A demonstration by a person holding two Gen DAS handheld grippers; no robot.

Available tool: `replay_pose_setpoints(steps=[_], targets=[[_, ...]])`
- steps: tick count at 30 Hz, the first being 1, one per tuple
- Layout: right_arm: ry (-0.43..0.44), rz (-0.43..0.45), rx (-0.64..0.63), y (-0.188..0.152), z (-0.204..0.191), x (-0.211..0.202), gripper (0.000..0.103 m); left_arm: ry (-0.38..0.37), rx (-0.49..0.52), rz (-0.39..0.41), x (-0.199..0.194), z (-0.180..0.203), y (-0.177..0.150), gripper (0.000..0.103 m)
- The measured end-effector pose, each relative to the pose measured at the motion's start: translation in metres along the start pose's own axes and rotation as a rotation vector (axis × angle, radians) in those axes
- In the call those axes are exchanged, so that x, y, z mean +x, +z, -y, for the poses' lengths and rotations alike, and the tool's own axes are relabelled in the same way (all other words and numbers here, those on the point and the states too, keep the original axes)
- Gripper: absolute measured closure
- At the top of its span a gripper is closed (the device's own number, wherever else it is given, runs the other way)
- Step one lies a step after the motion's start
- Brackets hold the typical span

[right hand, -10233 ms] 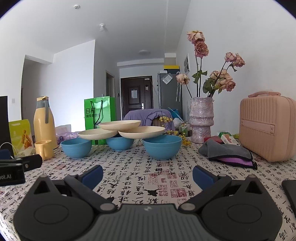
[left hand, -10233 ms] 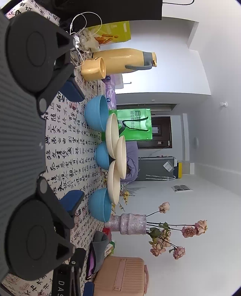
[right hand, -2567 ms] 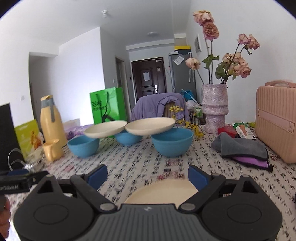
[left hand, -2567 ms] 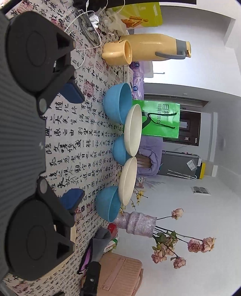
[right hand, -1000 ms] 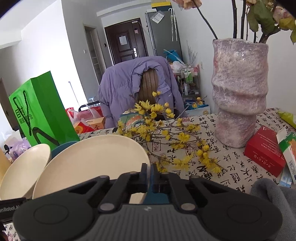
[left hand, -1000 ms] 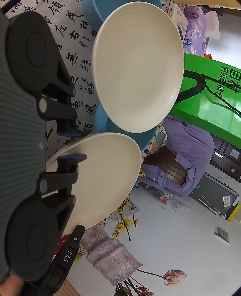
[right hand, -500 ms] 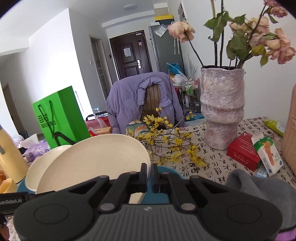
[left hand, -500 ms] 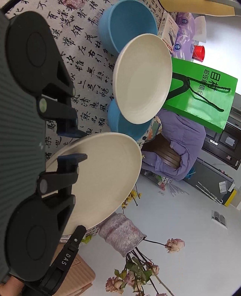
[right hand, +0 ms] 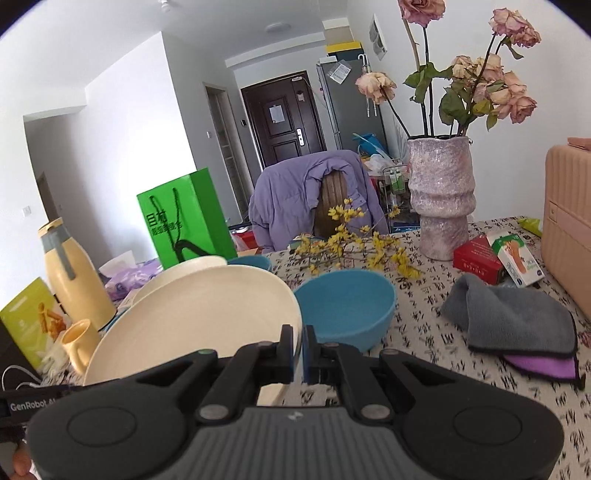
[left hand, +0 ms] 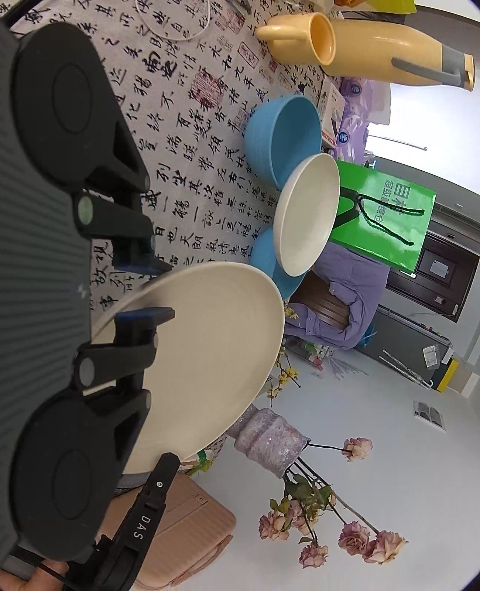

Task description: Organize plates and bowls

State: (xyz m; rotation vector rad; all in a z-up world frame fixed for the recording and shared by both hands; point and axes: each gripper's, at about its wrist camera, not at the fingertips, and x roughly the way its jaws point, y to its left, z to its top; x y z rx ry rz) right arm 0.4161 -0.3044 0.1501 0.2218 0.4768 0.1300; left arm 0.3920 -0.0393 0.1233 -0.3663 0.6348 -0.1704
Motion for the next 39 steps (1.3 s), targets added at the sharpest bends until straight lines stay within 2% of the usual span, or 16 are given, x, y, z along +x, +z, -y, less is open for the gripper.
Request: replay_pose_setpoints(steps=[7, 13, 17, 22, 28, 39], targets=[[0.003, 0.036, -0.023, -0.044, -0.024, -0.052, 0.098, -0.017, 0.008, 0.024, -0.052, -0.020, -0.036, 0.085], [-0.003, 0.061, -0.043, -0.093, -0.047, -0.092, 0.097, -0.032, -0.010, 0.010, -0.089, -0.049, -0.075, 0.085], [-0.001, 0.029, -0.049, -0.127, -0.058, -0.105, 0.097, -0.029, -0.012, 0.014, -0.105, -0.067, -0.099, 0.085], [0.007, -0.008, -0.067, -0.154, -0.068, -0.111, 0.097, -0.019, -0.025, 0.014, -0.116, -0.085, -0.124, 0.085], [0.009, -0.043, -0.089, -0.177, -0.080, -0.113, 0.097, 0.012, -0.031, 0.004, -0.121, -0.101, -0.140, 0.085], [0.048, -0.086, -0.095, -0.185, -0.094, -0.099, 0.096, 0.062, -0.023, -0.008, -0.126, -0.114, -0.141, 0.085]])
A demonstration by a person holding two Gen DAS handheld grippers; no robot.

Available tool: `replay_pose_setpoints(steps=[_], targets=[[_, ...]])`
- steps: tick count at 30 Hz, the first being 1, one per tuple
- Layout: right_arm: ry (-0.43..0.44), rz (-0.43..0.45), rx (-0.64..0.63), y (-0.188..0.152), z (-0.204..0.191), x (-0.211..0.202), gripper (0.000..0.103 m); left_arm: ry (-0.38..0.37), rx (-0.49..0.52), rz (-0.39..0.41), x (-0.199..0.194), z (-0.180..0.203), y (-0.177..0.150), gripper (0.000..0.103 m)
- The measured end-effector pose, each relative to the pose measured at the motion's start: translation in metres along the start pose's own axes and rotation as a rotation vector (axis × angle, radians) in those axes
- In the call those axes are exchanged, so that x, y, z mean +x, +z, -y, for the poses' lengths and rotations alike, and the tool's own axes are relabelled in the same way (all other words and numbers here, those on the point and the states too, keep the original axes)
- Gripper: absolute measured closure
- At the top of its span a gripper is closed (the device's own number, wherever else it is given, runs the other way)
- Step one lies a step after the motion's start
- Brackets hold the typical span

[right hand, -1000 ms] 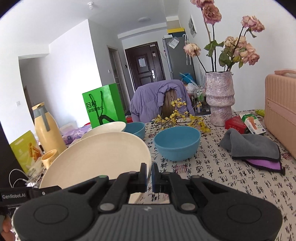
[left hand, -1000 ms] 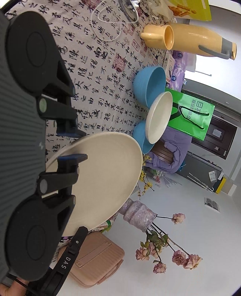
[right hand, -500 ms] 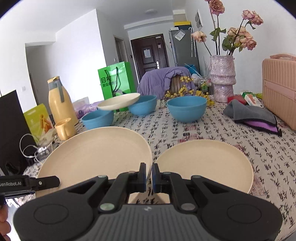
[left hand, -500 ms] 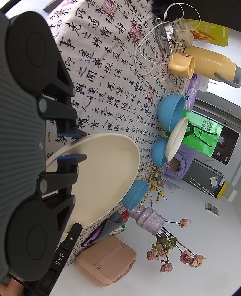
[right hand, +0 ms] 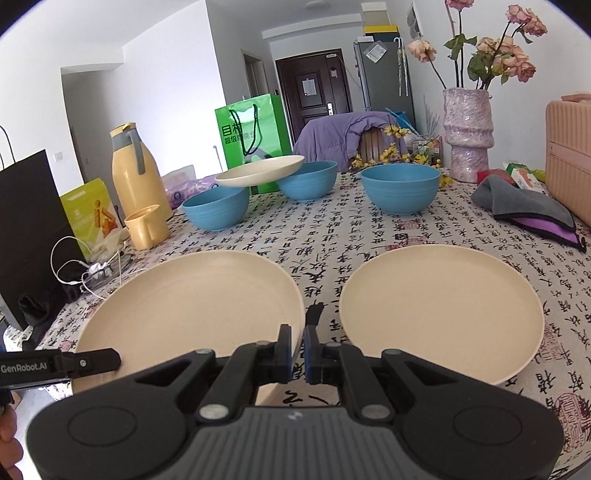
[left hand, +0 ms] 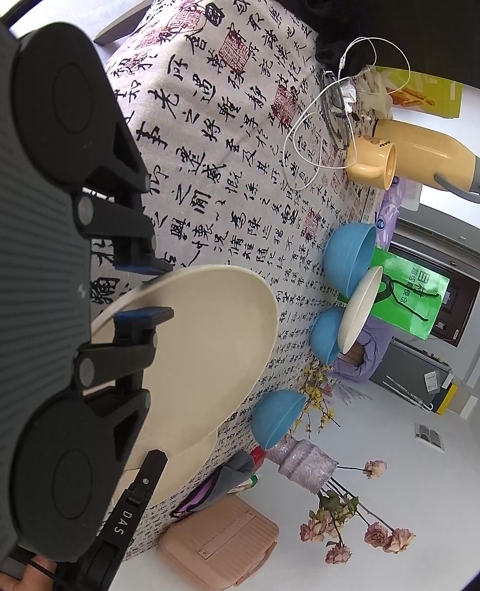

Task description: Organize plates and bowls

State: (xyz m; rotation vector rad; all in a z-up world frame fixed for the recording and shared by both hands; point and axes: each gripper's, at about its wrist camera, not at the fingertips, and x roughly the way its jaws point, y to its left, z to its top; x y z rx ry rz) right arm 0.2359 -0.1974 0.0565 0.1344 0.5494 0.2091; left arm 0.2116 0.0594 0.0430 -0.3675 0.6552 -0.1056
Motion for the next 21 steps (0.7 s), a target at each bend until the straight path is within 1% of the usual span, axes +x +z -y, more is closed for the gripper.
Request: replay_pose_setpoints(steps=[4, 9, 21], targets=[[-0.006, 0.007, 0.007, -0.001, 0.002, 0.001, 0.096, -0.007, 0.011, -0.017, 0.006, 0.005, 0.002, 0.085], [-0.025, 0.022, 0.042, 0.000, 0.019, -0.003, 0.096, -0.043, 0.019, -0.046, 0.020, 0.021, 0.005, 0.085], [-0.115, 0.055, 0.108, 0.014, 0.096, -0.001, 0.097, -0.095, 0.106, -0.099, 0.072, 0.095, 0.011, 0.084]])
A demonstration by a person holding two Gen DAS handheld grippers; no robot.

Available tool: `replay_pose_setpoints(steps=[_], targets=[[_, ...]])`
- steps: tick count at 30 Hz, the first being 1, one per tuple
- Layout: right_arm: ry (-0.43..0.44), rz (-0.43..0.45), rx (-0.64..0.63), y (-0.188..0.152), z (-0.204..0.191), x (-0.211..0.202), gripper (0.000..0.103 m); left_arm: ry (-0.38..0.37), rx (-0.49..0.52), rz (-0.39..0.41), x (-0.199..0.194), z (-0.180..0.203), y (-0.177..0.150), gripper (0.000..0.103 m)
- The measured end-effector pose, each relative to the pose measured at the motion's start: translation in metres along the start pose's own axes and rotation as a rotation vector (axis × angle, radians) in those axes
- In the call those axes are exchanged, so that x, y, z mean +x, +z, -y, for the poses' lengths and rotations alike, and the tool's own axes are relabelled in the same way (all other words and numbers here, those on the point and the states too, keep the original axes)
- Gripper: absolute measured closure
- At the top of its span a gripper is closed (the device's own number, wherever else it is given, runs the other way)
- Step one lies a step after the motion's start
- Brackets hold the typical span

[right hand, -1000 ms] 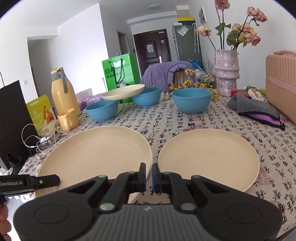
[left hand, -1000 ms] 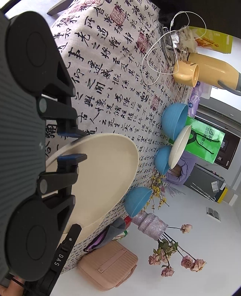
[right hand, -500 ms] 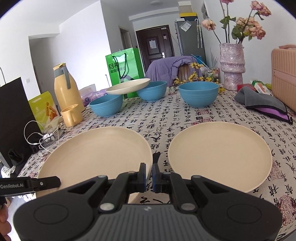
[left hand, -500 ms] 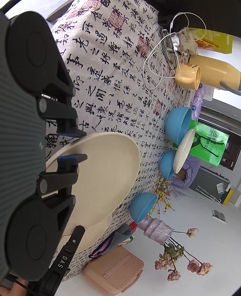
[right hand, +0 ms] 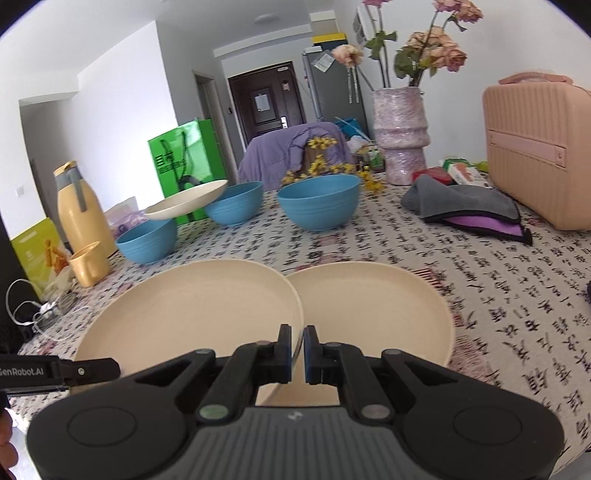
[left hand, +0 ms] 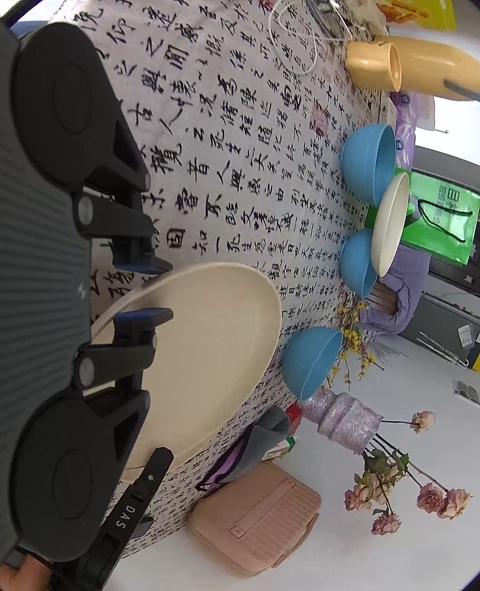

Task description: Organize plates and bowls

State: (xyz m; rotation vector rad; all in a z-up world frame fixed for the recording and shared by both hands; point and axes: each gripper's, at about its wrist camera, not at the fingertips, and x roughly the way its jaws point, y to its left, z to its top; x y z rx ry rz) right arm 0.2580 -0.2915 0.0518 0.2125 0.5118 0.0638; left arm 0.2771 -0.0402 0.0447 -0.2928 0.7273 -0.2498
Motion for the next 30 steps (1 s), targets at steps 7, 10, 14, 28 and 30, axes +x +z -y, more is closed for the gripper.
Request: replay_pose_setpoints(steps=[7, 10, 14, 28, 30], targets=[[-0.044, -0.011, 0.036, 0.009, 0.039, 0.015, 0.097, -0.014, 0.036, -0.052, 0.036, 0.031, 0.007, 0.084], [-0.079, 0.000, 0.009, 0.013, 0.048, 0.020, 0.097, -0.026, 0.042, -0.072, 0.048, 0.040, 0.007, 0.083], [-0.116, 0.017, -0.025, 0.017, 0.056, 0.025, 0.097, -0.035, 0.057, -0.086, 0.062, 0.050, 0.009, 0.082], [-0.111, 0.040, -0.060, 0.020, 0.065, 0.028, 0.094, -0.014, 0.133, -0.056, 0.074, 0.069, 0.004, 0.073], [-0.107, 0.037, -0.064, 0.019, 0.063, 0.026, 0.094, -0.014, 0.125, -0.053, 0.071, 0.066, 0.004, 0.073]])
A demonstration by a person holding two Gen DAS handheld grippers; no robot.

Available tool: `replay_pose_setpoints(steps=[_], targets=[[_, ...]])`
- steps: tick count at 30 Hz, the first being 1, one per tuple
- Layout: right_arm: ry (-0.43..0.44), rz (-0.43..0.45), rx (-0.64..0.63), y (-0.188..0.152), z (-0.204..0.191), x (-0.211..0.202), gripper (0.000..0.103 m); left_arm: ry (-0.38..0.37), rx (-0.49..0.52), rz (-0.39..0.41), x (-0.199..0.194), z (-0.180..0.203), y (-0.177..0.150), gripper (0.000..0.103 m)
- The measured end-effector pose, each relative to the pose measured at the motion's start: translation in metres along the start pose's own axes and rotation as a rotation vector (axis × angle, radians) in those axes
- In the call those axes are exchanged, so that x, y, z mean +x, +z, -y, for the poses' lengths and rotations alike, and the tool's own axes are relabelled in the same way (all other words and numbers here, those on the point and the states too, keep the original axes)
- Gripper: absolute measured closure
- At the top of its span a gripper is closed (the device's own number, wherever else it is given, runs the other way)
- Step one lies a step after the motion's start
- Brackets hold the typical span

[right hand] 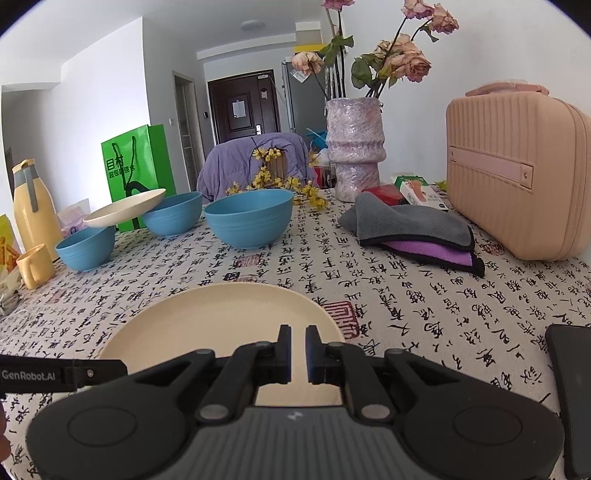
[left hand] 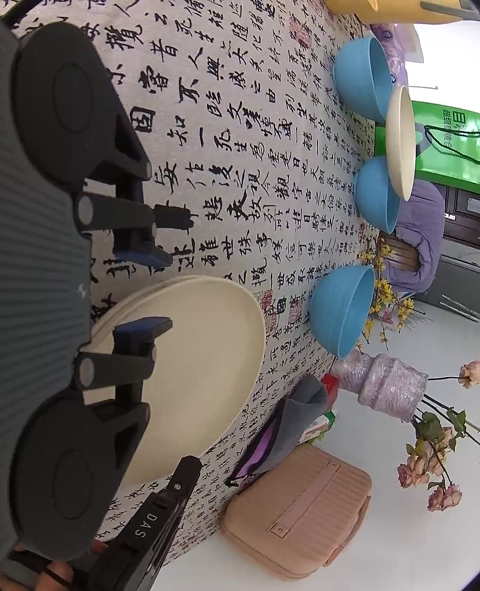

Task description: Organize plates and bowls

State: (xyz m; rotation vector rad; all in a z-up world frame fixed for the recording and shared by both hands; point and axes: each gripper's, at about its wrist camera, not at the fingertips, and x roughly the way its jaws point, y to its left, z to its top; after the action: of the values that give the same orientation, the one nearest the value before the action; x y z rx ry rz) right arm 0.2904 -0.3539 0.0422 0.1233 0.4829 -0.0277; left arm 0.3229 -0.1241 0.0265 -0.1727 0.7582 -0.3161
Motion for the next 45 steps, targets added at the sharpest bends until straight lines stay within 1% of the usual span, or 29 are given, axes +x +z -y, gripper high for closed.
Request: replay_pose_setpoints(steps=[3, 6, 9, 11, 12, 14, 18, 20, 23, 28, 33, 38, 45], targets=[[0.011, 0.005, -0.011, 0.000, -0.005, -0.005, 0.094, -0.001, -0.002, 0.012, -0.007, -0.004, -0.002, 0.072], [0.025, 0.015, -0.026, 0.000, -0.014, -0.012, 0.094, 0.000, 0.000, 0.038, -0.019, -0.008, -0.005, 0.067], [0.044, 0.027, -0.047, 0.000, -0.025, -0.020, 0.090, 0.020, 0.018, 0.074, -0.034, -0.013, -0.009, 0.058], [0.066, 0.033, -0.063, -0.001, -0.034, -0.027, 0.086, 0.042, 0.038, 0.105, -0.046, -0.018, -0.014, 0.047], [0.076, 0.035, -0.072, -0.002, -0.038, -0.030, 0.085, 0.055, 0.048, 0.121, -0.053, -0.022, -0.017, 0.044], [0.097, 0.040, -0.093, -0.006, -0.049, -0.038, 0.080, 0.079, 0.062, 0.146, -0.067, -0.030, -0.024, 0.036], [0.143, 0.045, -0.122, -0.016, -0.069, -0.053, 0.068, 0.104, 0.062, 0.177, -0.093, -0.049, -0.035, 0.026], [0.158, 0.051, -0.136, -0.021, -0.080, -0.061, 0.059, 0.121, 0.063, 0.194, -0.106, -0.057, -0.040, 0.023], [0.179, 0.065, -0.151, -0.029, -0.095, -0.072, 0.051, 0.140, 0.073, 0.215, -0.124, -0.068, -0.049, 0.021], [0.216, 0.076, -0.160, -0.040, -0.119, -0.085, 0.044, 0.158, 0.065, 0.219, -0.141, -0.085, -0.059, 0.021], [0.239, 0.074, -0.190, -0.044, -0.139, -0.091, 0.041, 0.154, 0.034, 0.236, -0.149, -0.099, -0.062, 0.021], [0.241, 0.075, -0.213, -0.040, -0.152, -0.089, 0.039, 0.150, 0.024, 0.247, -0.150, -0.107, -0.058, 0.021], [0.233, 0.064, -0.188, -0.026, -0.161, -0.071, 0.039, 0.162, 0.024, 0.258, -0.140, -0.123, -0.036, 0.021]])
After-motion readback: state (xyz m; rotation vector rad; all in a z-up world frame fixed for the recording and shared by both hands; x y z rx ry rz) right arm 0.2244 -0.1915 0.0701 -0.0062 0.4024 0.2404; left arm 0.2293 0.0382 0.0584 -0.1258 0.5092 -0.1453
